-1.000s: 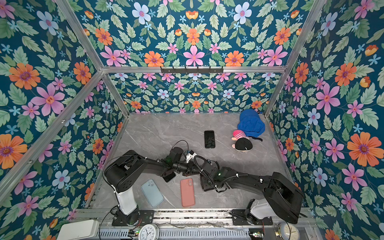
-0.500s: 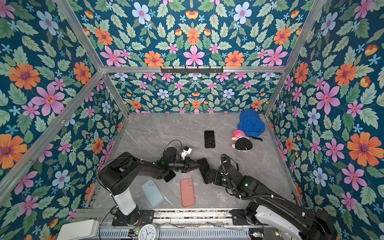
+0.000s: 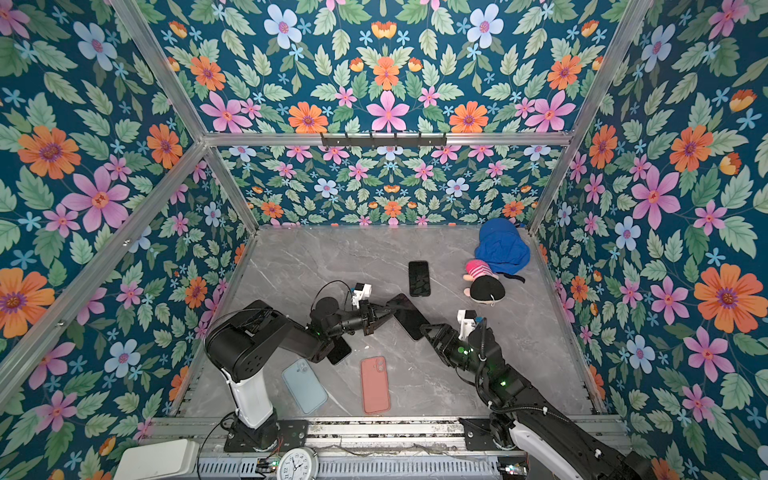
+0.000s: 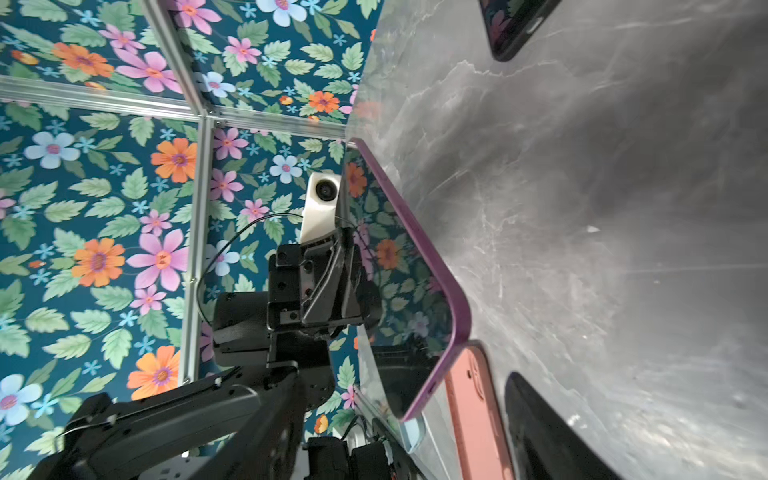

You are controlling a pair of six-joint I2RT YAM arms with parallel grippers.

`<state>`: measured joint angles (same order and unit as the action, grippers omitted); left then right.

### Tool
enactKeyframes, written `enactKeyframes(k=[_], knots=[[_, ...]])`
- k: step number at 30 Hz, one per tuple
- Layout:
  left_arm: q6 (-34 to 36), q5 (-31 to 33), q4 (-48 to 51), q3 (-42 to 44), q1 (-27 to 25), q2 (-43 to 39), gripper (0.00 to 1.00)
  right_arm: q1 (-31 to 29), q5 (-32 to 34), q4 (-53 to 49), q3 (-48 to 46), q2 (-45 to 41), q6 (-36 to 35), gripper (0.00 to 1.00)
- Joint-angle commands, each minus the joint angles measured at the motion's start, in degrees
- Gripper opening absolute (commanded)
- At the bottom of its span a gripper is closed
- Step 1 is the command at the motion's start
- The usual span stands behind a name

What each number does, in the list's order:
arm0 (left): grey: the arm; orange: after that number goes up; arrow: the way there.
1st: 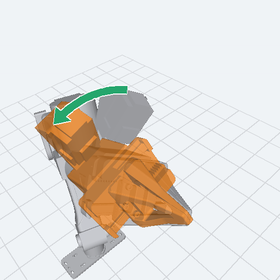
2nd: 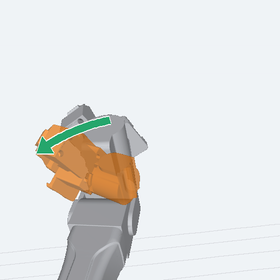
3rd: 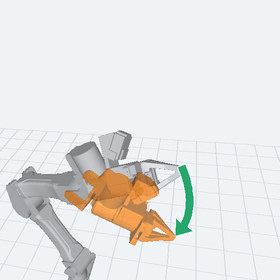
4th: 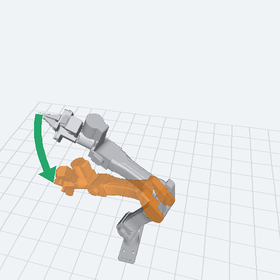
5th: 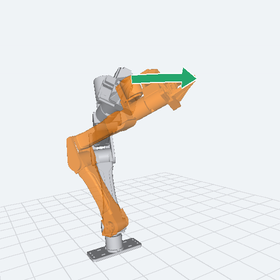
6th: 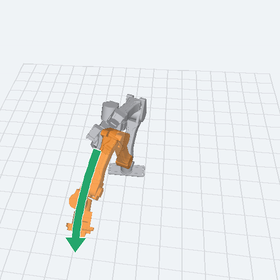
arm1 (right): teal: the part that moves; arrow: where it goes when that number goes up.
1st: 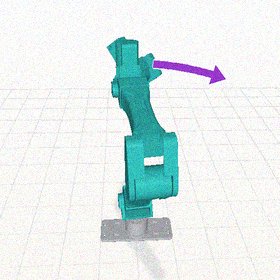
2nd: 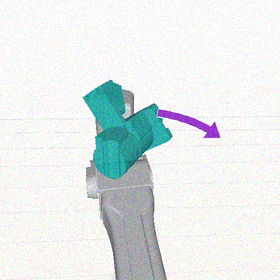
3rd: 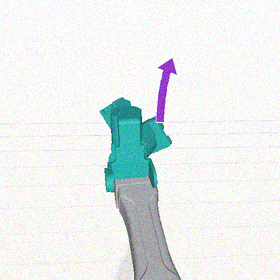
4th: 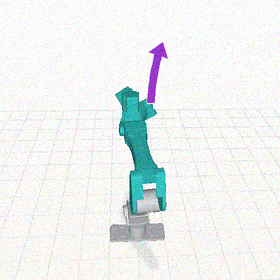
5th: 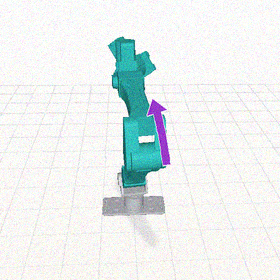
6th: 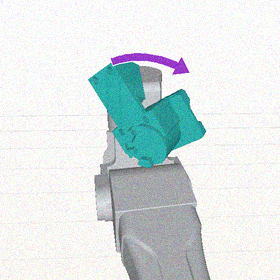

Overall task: Put the phone into the phone case
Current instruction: 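Lift the purple-framed phone upright with the right gripper while the left approaches the pink case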

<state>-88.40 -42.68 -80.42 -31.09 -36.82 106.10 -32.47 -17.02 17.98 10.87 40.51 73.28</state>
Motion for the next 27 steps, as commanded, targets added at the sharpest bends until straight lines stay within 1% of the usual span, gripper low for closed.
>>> enactKeyframes(k=[1, 4, 6, 8, 9, 12, 14, 16, 19, 20, 23, 25, 27], knots=[[-2.23, 0.41, -7.00, -0.14, -0.05, -0.88, 0.00, 0.48, -2.04, 8.30, 0.03, 2.36, 1.77, 0.67], [-2.47, 0.48, -7.15, 0.13, -0.25, -1.14, 0.00, 0.95, -1.99, 11.58, 0.02, 4.80, 2.00, 0.60], [-2.65, 0.51, -7.29, 0.15, -0.35, -1.25, 0.00, 2.17, -3.11, 14.93, -0.18, 6.91, 2.41, 0.54], [-2.74, 0.49, -7.52, 0.24, -0.40, -1.33, 0.00, 3.07, -4.34, 18.29, 0.05, 9.03, 2.86, 0.47], [-2.81, 0.54, -7.57, 0.24, -0.38, -1.34, 0.01, 3.12, -4.64, 18.33, 0.49, 9.45, 2.74, 0.45], [-2.87, 0.66, -7.57, 0.24, -0.42, -1.51, 0.02, 3.24, -4.87, 17.93, 1.52, 9.52, 2.18, 0.33], [-2.89, 0.71, -7.47, 0.33, -0.47, -1.72, 0.02, 3.20, -4.78, 17.49, 1.82, 9.07, 2.05, 0.27], [-2.29, 0.60, -6.49, 0.33, -0.51, -2.25, 0.03, 3.20, -5.41, 16.74, 2.84, 8.88, 1.58, 0.25], [-0.98, 0.51, -4.18, 0.20, -0.56, -3.15, 0.06, 3.21, -5.66, 16.48, 3.52, 9.06, 1.44, 0.22], [-0.41, 0.41, -3.44, 0.21, -0.64, -3.52, 0.10, 3.20, -5.72, 16.19, 3.56, 9.06, 1.35, 0.21], [2.98, 0.25, 1.73, 0.59, -0.60, -5.54, 0.31, 3.21, -5.62, 14.25, 4.08, 8.89, 1.27, 0.15], [7.34, 0.23, 9.07, 0.79, -0.57, -8.10, 0.38, 3.20, -5.86, 11.74, 4.99, 8.87, 0.60, 0.14], [12.46, 0.64, 17.43, 0.77, -0.70, -10.63, 0.42, 3.21, -7.02, 7.87, 6.84, 9.39, -0.81, 0.06]])
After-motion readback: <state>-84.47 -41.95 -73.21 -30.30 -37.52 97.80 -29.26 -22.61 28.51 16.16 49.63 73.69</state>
